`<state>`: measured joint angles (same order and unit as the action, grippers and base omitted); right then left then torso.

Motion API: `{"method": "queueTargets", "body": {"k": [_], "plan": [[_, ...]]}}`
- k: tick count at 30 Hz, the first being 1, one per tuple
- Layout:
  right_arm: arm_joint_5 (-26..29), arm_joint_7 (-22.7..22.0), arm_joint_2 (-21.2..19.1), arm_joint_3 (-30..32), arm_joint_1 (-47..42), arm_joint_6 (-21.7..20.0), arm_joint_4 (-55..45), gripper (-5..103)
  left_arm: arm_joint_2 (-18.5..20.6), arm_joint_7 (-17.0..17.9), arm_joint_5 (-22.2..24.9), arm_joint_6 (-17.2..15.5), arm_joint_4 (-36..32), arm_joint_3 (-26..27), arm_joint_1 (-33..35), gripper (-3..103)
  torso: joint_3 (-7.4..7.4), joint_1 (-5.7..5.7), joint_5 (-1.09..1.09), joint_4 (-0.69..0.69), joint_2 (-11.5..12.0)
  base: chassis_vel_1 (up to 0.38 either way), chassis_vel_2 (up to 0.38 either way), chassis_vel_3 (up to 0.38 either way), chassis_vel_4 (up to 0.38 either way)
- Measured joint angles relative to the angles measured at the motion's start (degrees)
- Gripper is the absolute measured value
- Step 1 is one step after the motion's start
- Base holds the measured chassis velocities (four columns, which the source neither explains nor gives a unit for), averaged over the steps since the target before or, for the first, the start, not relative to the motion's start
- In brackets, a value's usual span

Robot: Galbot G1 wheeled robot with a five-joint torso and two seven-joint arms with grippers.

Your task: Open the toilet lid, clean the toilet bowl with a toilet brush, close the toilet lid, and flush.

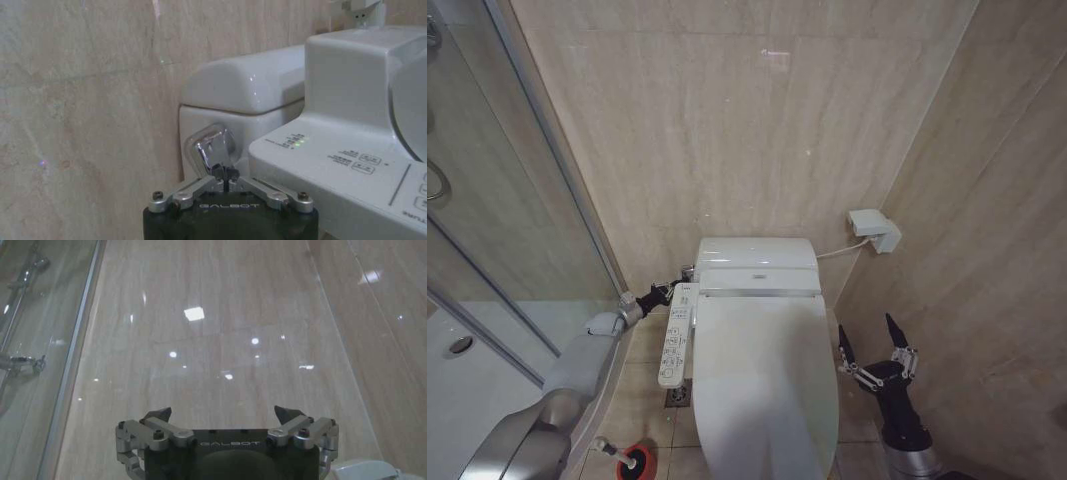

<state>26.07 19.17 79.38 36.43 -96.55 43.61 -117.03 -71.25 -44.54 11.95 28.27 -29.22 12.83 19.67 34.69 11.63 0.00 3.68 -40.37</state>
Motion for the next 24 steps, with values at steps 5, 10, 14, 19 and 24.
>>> {"method": "queueTargets", "body": {"k": [5,10,14,19,24], "plan": [[-0.02,0.03,0.09,0.12,-0.36,0.00,-0.19,100,0.70,0.93,1.06,0.02,-3.35,-0.03,1.93,0,0.00,0.00,0.00,-0.02,0.00,0.000,0.000,0.000,0.000],[-0.17,0.11,0.31,0.16,-0.85,0.01,-0.77,100,2.13,4.79,2.76,-0.21,-11.91,-0.03,5.54,0,0.00,-0.01,-0.01,0.02,0.00,0.000,0.000,0.000,0.000],[-0.31,0.26,0.62,0.20,-1.27,0.05,-1.06,100,3.92,11.22,4.82,-1.68,-20.63,0.01,9.80,0,0.00,-0.01,0.00,0.03,0.00,0.000,0.000,0.000,0.000],[-0.45,0.34,0.88,0.36,-1.88,0.09,-1.66,100,6.40,17.47,8.18,-3.38,-31.67,0.67,15.40,0,0.00,-0.01,0.00,-0.02,0.00,0.000,0.000,0.000,0.000],[-0.49,0.30,1.01,0.74,-2.16,0.10,-1.84,100,8.38,25.83,12.66,-5.51,-44.10,2.75,22.44,0,-0.01,-0.01,-0.01,0.01,0.00,0.000,0.000,0.000,0.000]]}}
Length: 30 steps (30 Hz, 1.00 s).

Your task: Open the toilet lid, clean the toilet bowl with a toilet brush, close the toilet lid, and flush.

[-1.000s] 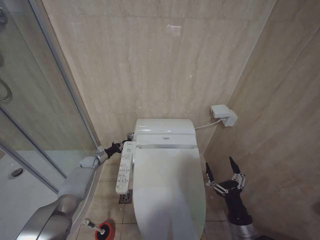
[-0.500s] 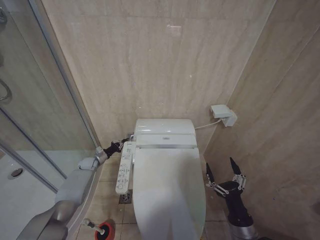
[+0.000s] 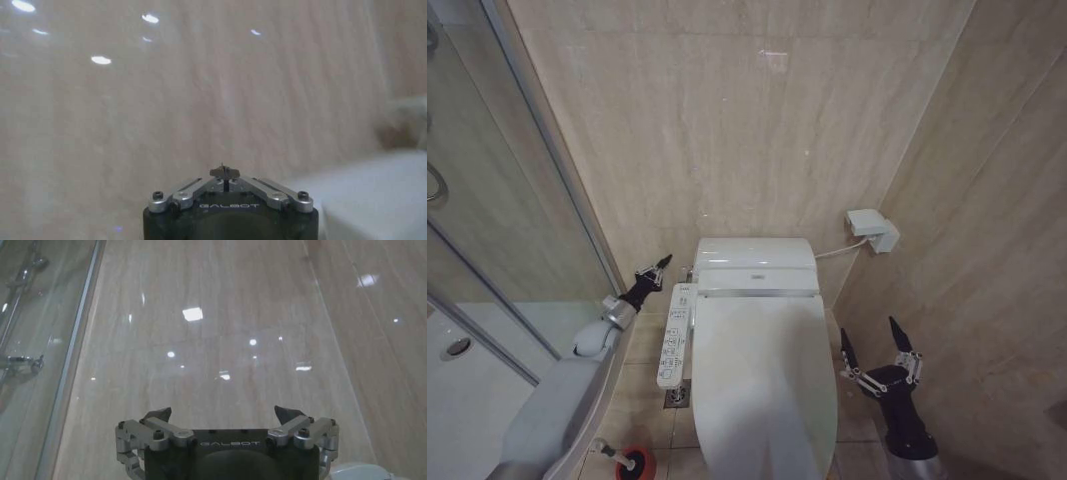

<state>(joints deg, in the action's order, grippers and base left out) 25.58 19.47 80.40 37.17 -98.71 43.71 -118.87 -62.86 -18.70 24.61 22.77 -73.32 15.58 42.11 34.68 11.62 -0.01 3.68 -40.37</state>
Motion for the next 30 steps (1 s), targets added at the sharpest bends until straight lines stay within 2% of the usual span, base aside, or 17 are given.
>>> {"method": "queueTargets", "body": {"k": [2,3,6,7,10,11,13,15,16,18,21,22,29,30], "plan": [[0.05,-0.07,0.22,0.05,0.14,0.00,0.06,100,0.76,7.10,2.29,-2.81,-6.89,1.21,4.21,0,0.00,0.00,0.01,-0.02,0.00,0.000,0.000,0.000,0.000],[0.05,-0.07,0.22,0.05,0.14,0.00,0.06,100,0.76,7.10,2.29,-2.81,-6.89,1.21,4.21,0,0.00,0.00,0.01,-0.02,0.00,0.000,0.000,0.000,0.000],[0.09,-0.12,0.64,0.05,0.75,0.00,0.41,100,1.17,16.13,4.80,-7.77,-18.49,3.56,10.89,0,0.00,0.00,0.01,-0.03,0.00,0.000,0.000,0.000,0.000],[0.09,-0.12,0.64,0.05,0.75,0.00,0.41,100,1.17,16.13,4.80,-7.77,-18.49,3.56,10.89,0,0.00,0.00,0.01,-0.03,0.00,0.000,0.000,0.000,0.000],[0.21,-0.64,1.10,0.26,1.93,-0.15,0.50,100,0.66,20.89,4.78,-11.28,-31.24,6.82,18.55,0,-0.01,0.00,0.03,0.00,0.00,0.000,0.000,0.000,0.000],[0.21,-0.64,1.10,0.26,1.93,-0.15,0.50,100,0.66,20.89,4.78,-11.28,-31.24,6.82,18.55,0,-0.01,0.00,0.03,0.00,0.00,0.000,0.000,0.000,0.000],[0.28,-1.00,1.15,0.42,2.46,-0.25,0.54,100,0.01,22.52,3.72,-12.96,-38.67,9.10,24.96,0,0.00,0.00,0.00,-0.02,0.00,0.000,0.000,0.000,0.000],[0.33,-1.16,1.15,0.43,2.60,-0.27,0.55,100,-0.12,22.97,3.43,-13.31,-40.75,9.70,27.17,0,-0.01,0.00,0.02,-0.02,0.01,0.000,0.000,0.000,0.000],[0.38,-1.27,1.12,0.44,2.74,-0.29,0.55,100,-0.35,23.36,3.13,-13.63,-42.76,10.38,29.38,17,-0.01,-0.01,0.02,-0.05,0.01,0.000,0.000,0.000,0.000],[0.63,-1.56,0.98,0.51,3.15,-0.29,0.57,100,-1.49,23.86,1.96,-13.83,-47.23,12.37,34.37,17,-0.01,-0.01,0.01,-0.01,0.00,0.000,0.000,0.000,0.000],[0.78,-2.09,0.80,0.59,3.49,-0.29,0.61,100,-2.91,23.94,0.43,-13.48,-50.77,14.32,38.41,17,0.00,0.00,0.01,-0.01,0.01,0.000,0.000,0.000,0.000],[0.89,-2.40,0.73,0.65,3.65,-0.29,0.61,100,-3.68,23.94,-0.15,-13.20,-52.12,15.17,39.98,44,0.00,0.00,0.01,-0.01,0.00,0.000,0.000,0.000,0.000],[1.27,-3.34,0.55,1.15,5.00,-0.34,0.82,100,-8.06,23.04,-3.72,-10.46,-57.60,17.96,48.32,44,0.00,0.00,0.02,-0.01,0.01,0.000,0.000,0.000,0.000],[1.28,-3.80,0.61,1.37,5.44,-0.47,0.91,100,-9.15,22.88,-4.72,-9.46,-58.71,17.93,50.30,71,0.00,0.00,0.02,-0.03,0.00,0.000,0.000,0.000,0.000]]}}
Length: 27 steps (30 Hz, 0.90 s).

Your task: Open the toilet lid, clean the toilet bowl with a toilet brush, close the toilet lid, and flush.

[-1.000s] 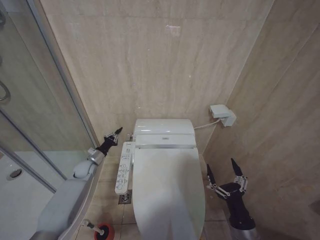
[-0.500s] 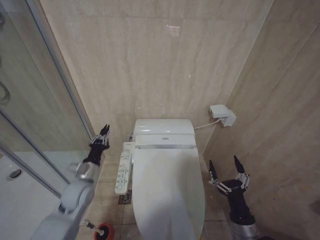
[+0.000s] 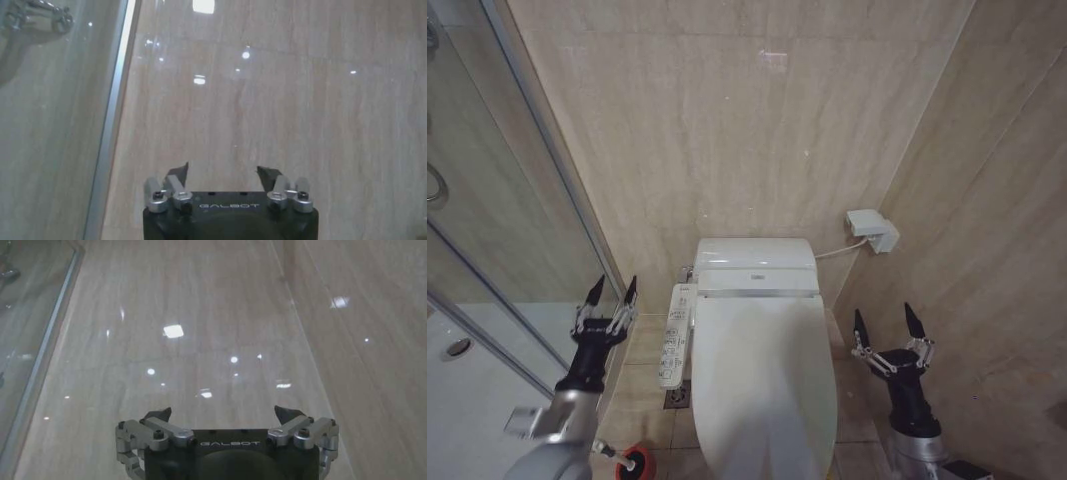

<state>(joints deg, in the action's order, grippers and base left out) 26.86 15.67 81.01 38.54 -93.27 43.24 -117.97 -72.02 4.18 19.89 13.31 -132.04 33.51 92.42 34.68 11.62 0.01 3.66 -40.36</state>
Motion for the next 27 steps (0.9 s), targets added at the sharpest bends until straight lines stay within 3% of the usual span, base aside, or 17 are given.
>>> {"method": "queueTargets", "body": {"k": [2,5,7,8,27], "plan": [[0.00,-0.28,0.15,0.20,0.36,-0.12,0.03,100,-0.77,-0.05,-1.15,0.99,-0.50,-0.18,1.18,71,0.00,0.00,0.01,0.00,0.00,0.000,0.000,0.000,0.000],[0.00,-0.71,0.59,0.41,0.87,-0.41,0.03,100,-3.07,-0.16,-5.50,5.38,-0.51,-0.74,3.44,71,0.00,0.00,0.00,0.02,0.00,0.000,0.000,0.000,0.000],[0.00,-0.78,0.75,0.40,0.87,-0.52,0.01,100,-3.53,-0.14,-5.99,6.12,-0.50,-1.05,3.87,71,0.00,0.00,0.00,0.01,0.00,0.000,0.000,0.000,0.000],[0.00,-0.82,0.92,0.40,0.87,-0.63,-0.03,100,-3.92,-0.08,-6.17,6.55,-0.47,-1.35,4.15,97,0.00,0.00,0.00,0.02,0.00,0.000,0.000,0.000,0.000],[1.68,-0.84,1.60,1.07,0.55,-1.64,-0.06,100,-4.83,-0.34,-6.22,6.84,4.91,-3.08,0.90,100,0.01,0.01,-0.01,0.01,0.00,0.000,0.000,0.000,0.000]]}}
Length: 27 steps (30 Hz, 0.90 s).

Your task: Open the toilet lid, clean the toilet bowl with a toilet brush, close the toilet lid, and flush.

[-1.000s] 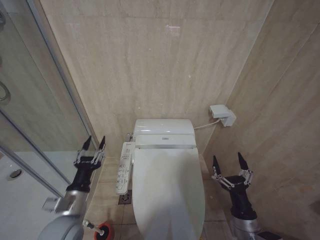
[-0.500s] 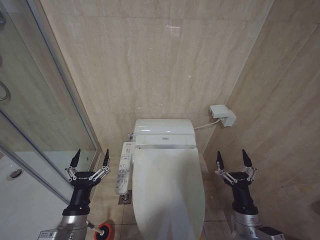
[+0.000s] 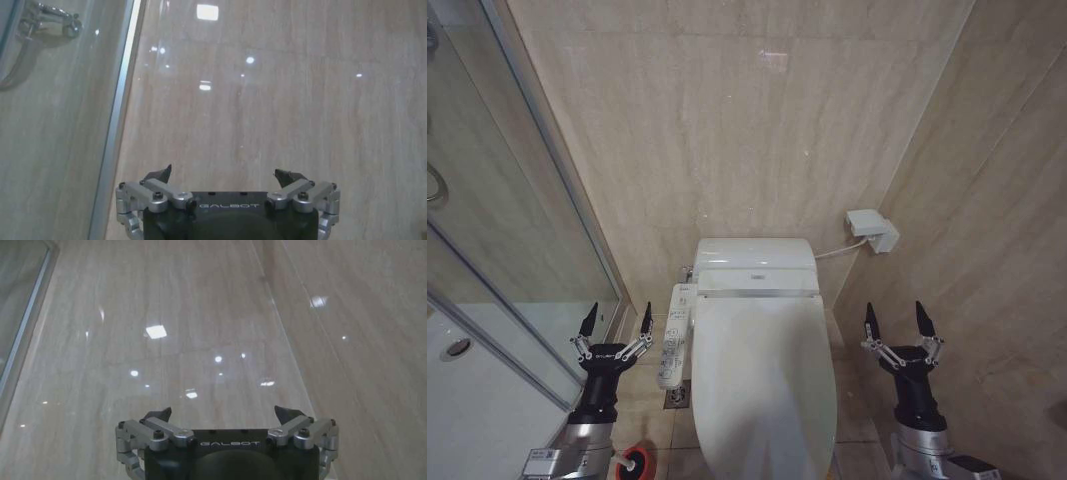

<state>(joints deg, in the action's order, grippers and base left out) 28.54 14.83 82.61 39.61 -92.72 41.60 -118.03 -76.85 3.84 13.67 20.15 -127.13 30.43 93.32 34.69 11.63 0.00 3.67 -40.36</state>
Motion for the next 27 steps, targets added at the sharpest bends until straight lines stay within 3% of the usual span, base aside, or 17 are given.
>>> {"method": "queueTargets", "body": {"k": [12,27], "plan": [[-0.24,0.16,0.91,-0.35,0.97,0.15,0.50,100,0.03,-0.15,0.08,-0.14,1.73,0.28,-0.85,100,0.00,0.01,0.00,-0.01,0.00,0.075,-0.077,-0.074,0.073],[-0.54,0.18,1.30,0.18,0.67,0.37,0.71,100,-0.01,-0.50,0.18,-0.09,3.32,-0.75,-2.15,100,0.00,-0.01,-0.01,-0.01,0.00,0.264,-0.264,-0.257,0.256]]}}
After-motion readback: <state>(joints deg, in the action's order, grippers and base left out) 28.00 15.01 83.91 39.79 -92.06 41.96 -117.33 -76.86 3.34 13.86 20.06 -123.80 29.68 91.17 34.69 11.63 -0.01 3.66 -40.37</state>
